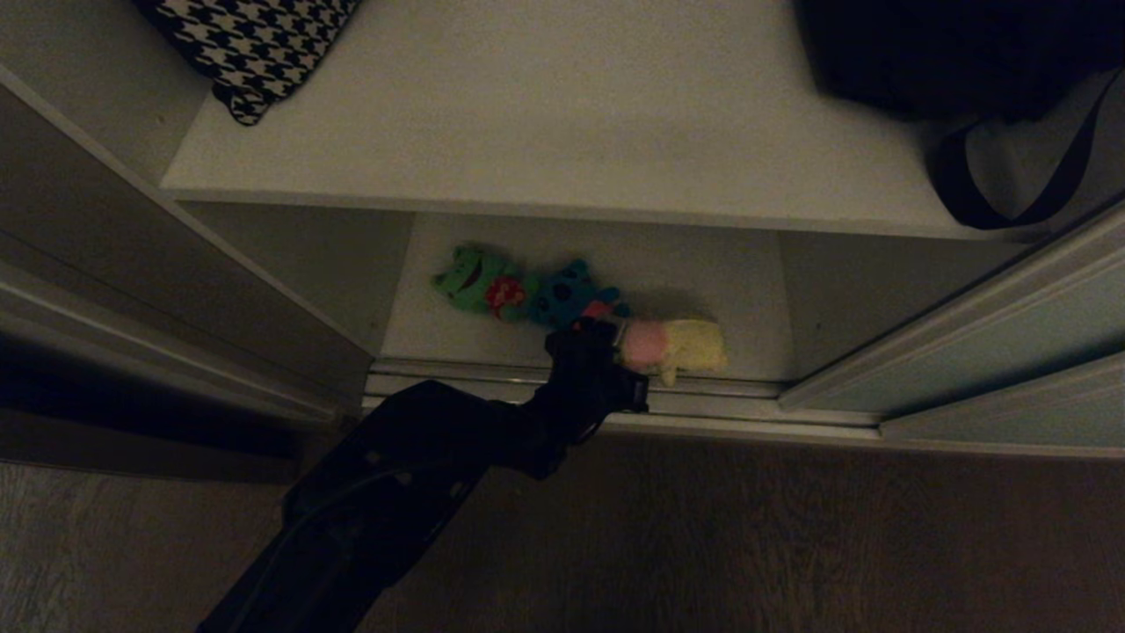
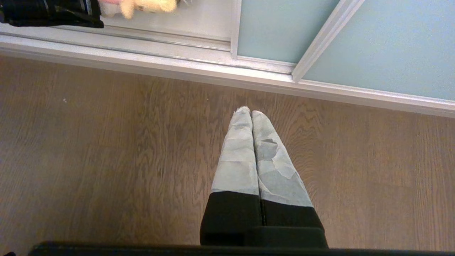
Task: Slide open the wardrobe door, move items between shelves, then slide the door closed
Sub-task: Place the pink doll on the lower shelf
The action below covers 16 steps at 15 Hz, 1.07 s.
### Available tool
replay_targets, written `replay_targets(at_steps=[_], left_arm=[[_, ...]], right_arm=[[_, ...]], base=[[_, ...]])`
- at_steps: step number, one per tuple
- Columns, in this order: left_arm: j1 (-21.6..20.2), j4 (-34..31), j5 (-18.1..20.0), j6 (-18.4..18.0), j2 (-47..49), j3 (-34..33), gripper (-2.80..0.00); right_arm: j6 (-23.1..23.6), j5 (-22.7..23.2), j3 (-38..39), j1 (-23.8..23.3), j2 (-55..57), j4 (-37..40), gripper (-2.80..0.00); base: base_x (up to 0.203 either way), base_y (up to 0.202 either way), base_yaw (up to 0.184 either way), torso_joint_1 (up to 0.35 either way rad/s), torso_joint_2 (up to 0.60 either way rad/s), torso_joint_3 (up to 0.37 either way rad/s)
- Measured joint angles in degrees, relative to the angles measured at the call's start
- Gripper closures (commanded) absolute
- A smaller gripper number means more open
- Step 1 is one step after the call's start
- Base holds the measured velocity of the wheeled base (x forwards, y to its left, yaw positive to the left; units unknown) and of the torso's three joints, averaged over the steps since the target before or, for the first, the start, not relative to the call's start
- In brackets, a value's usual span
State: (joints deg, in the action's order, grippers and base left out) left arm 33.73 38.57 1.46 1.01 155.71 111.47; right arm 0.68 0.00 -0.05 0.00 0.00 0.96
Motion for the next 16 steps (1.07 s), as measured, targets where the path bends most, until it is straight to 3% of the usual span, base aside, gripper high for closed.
replay_targets(at_steps=[14,16], left_arm=[[-0.4,-2.2,0.0,0.1,-4.3,-0.3,-2.80],[-0.5,-5.3,0.0,0.4,-6.5,-1.6,-2.80]], right_arm=[[0.0,0.0,0.0,0.0,0.0,0.0,0.00],[0.0,0.0,0.0,0.0,0.0,0.0,0.00]], base=[[0.000,0.000,0.000,0.000,0.00,0.000],[0.000,0.000,0.000,0.000,0.00,0.000]])
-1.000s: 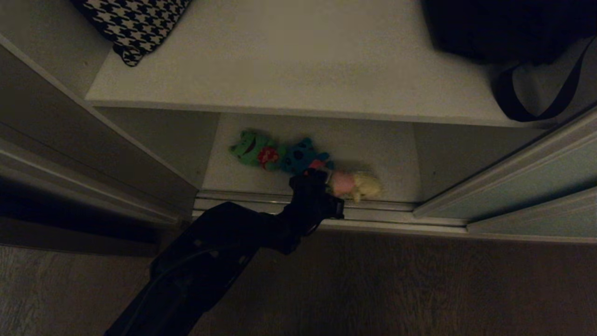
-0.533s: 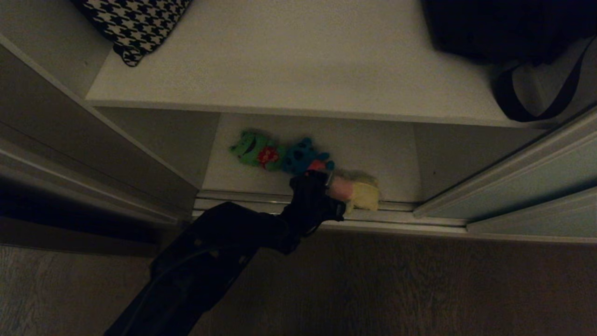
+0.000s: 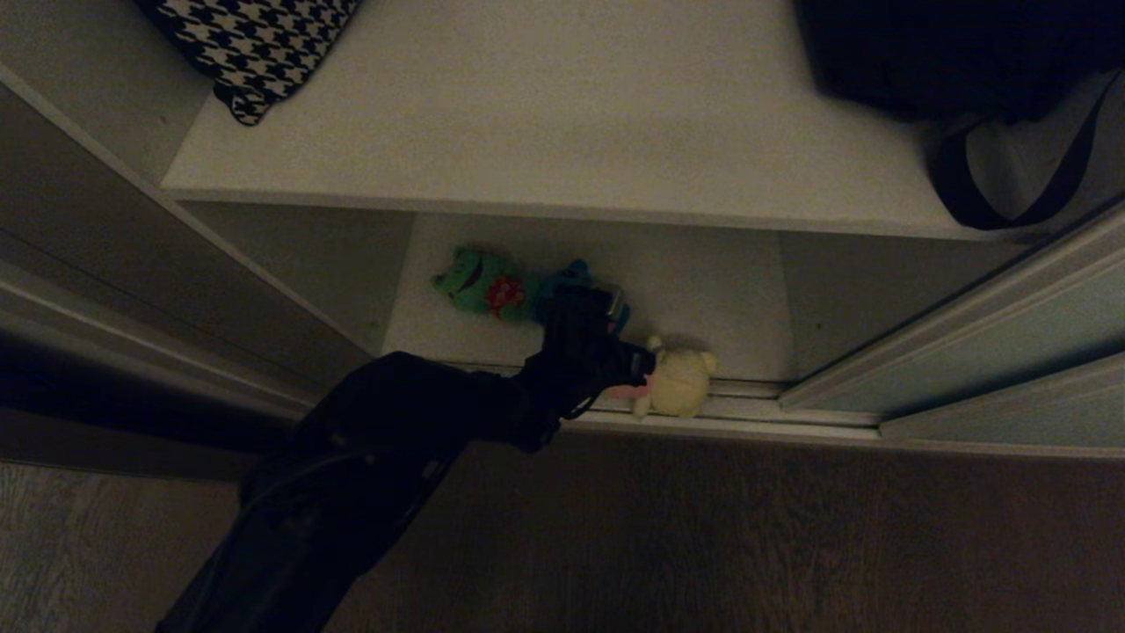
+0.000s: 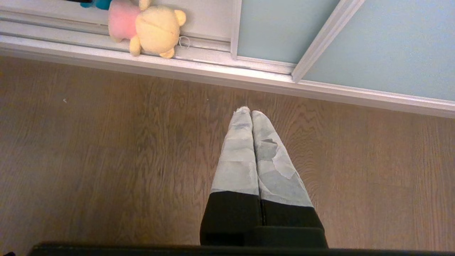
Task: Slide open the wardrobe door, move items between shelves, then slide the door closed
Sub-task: Place the pink doll on the lower shelf
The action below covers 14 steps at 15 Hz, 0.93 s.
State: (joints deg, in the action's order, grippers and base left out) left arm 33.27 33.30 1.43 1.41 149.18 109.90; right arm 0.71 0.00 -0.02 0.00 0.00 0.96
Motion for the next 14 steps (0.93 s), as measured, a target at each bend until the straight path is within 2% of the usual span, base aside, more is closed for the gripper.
replay_targets(at_steps=[1,4,8,11,14], left_arm=[[0.0,-1.5,-0.3,0.4,-1.0,-0.9,0.00],[0.0,-2.9,-2.2,2.3,-5.6,-5.6,0.00],[1.5,-7.9,-0.9,1.6,-11.4,-16.9,0.00],[2.5,-12.0,2.5,1.9,-13.5,-22.0,0.00],[2.7,-20.4,7.2,2.1,-14.7,-22.3,0.00]], right_arm=[[0.0,0.0,0.0,0.0,0.0,0.0,0.00],[0.0,0.0,0.0,0.0,0.0,0.0,0.00],[0.0,0.0,0.0,0.0,0.0,0.0,0.00],[0.0,0.0,0.0,0.0,0.0,0.0,0.00],[0.0,0.0,0.0,0.0,0.0,0.0,0.00]], base=[[0.000,0.000,0.000,0.000,0.00,0.000],[0.000,0.000,0.000,0.000,0.00,0.000],[0.000,0.000,0.000,0.000,0.00,0.000],[0.000,0.000,0.000,0.000,0.00,0.000],[0.000,0.000,0.000,0.000,0.00,0.000]])
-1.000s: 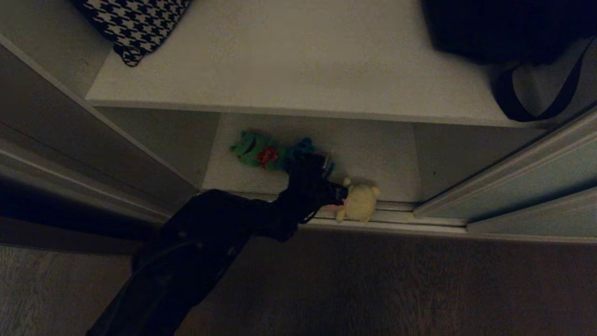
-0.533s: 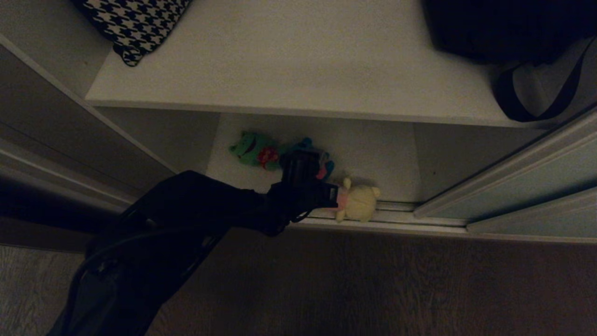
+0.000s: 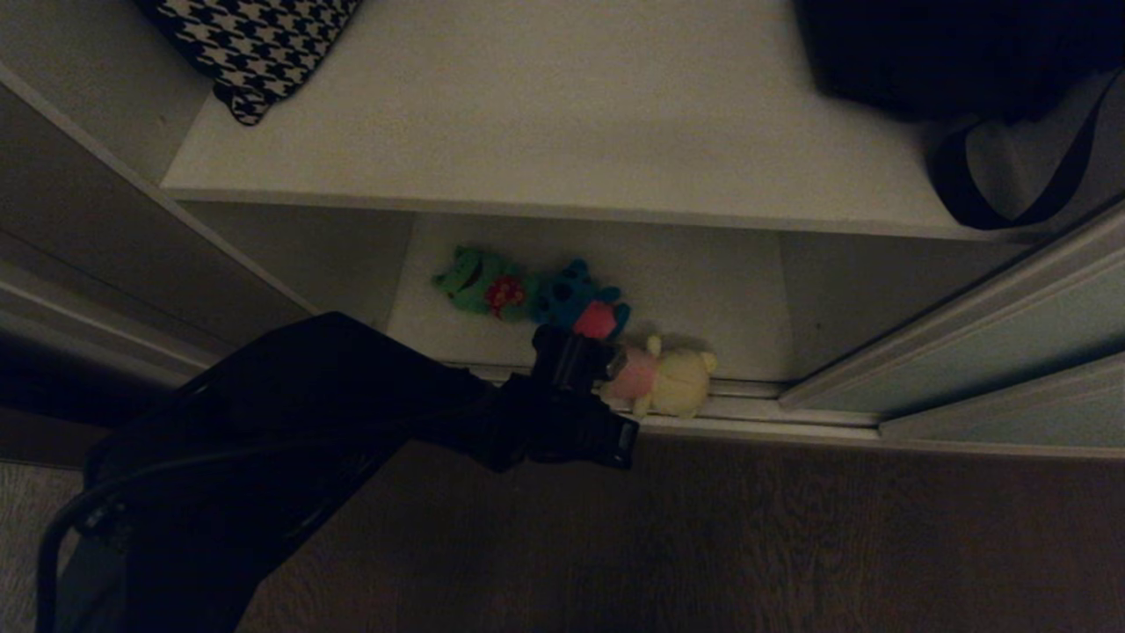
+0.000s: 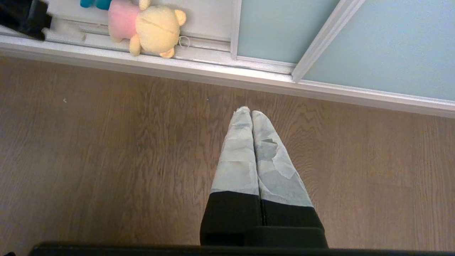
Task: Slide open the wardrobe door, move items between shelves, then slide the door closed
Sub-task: Place the pink doll on the lower shelf
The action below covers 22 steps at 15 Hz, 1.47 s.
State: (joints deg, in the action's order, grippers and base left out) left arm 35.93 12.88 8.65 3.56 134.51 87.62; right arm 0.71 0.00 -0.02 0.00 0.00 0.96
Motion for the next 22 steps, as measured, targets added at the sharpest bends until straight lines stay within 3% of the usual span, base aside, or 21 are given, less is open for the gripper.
replay_targets(at_steps=[5,10,13,16,19,22], left_arm=[[0.1,-10.2,1.5,-5.5,3.3,5.9,0.00],[-0.8,-12.0,0.9,-6.4,11.3,18.1,0.00],[-1.5,-12.0,-0.5,-11.6,15.7,22.6,0.00],[-1.8,-3.7,-3.9,-13.4,17.8,23.3,0.00],[-1.8,8.5,-4.6,-13.1,19.0,23.5,0.00],[-1.8,14.3,-4.6,-12.1,20.1,23.5,0.00]], right_arm=[[0.0,0.0,0.0,0.0,0.0,0.0,0.00],[0.0,0.0,0.0,0.0,0.0,0.0,0.00],[0.0,0.0,0.0,0.0,0.0,0.0,0.00],[0.0,0.0,0.0,0.0,0.0,0.0,0.00],[0.0,0.0,0.0,0.0,0.0,0.0,0.00],[0.0,0.0,0.0,0.0,0.0,0.0,0.00]], base=[[0.000,0.000,0.000,0.000,0.00,0.000],[0.000,0.000,0.000,0.000,0.00,0.000],[0.000,0.000,0.000,0.000,0.00,0.000],[0.000,0.000,0.000,0.000,0.00,0.000],[0.000,0.000,0.000,0.000,0.00,0.000],[0.000,0.000,0.000,0.000,0.00,0.000]])
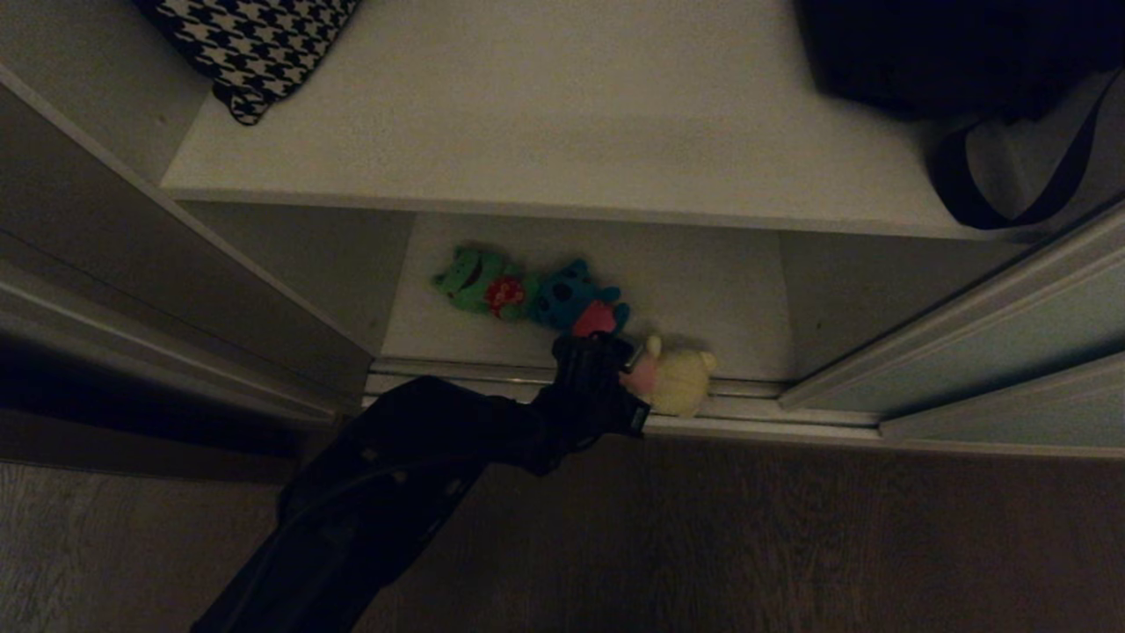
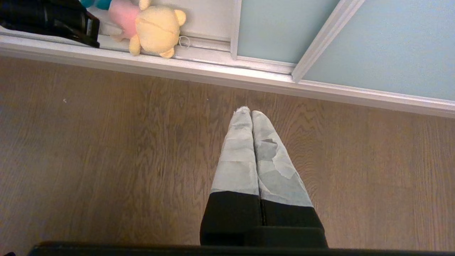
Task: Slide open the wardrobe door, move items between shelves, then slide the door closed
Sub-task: Place the pink doll on the lower shelf
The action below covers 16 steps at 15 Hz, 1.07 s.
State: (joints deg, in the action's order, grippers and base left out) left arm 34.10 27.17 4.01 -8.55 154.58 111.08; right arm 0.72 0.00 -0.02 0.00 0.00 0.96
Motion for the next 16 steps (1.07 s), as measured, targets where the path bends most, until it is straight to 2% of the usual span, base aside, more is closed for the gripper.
replay_targets(at_steps=[3,9,11,13,16], left_arm=[[0.0,1.1,0.2,0.1,0.9,-0.1,0.00],[-0.7,-1.7,1.2,3.8,-2.2,-2.5,0.00],[-1.2,-9.4,2.4,1.1,-2.6,-1.9,0.00],[-1.7,-15.5,2.6,0.2,-1.7,-0.8,0.00],[-1.9,-14.3,2.5,-2.6,0.3,-0.1,0.00]], right_arm=[[0.0,0.0,0.0,0.0,0.0,0.0,0.00],[0.0,0.0,0.0,0.0,0.0,0.0,0.00],[0.0,0.0,0.0,0.0,0.0,0.0,0.00],[0.0,0.0,0.0,0.0,0.0,0.0,0.00],[0.0,0.0,0.0,0.0,0.0,0.0,0.00]], base=[[0.000,0.000,0.000,0.000,0.00,0.000],[0.000,0.000,0.000,0.000,0.00,0.000],[0.000,0.000,0.000,0.000,0.00,0.000],[0.000,0.000,0.000,0.000,0.00,0.000],[0.000,0.000,0.000,0.000,0.00,0.000]])
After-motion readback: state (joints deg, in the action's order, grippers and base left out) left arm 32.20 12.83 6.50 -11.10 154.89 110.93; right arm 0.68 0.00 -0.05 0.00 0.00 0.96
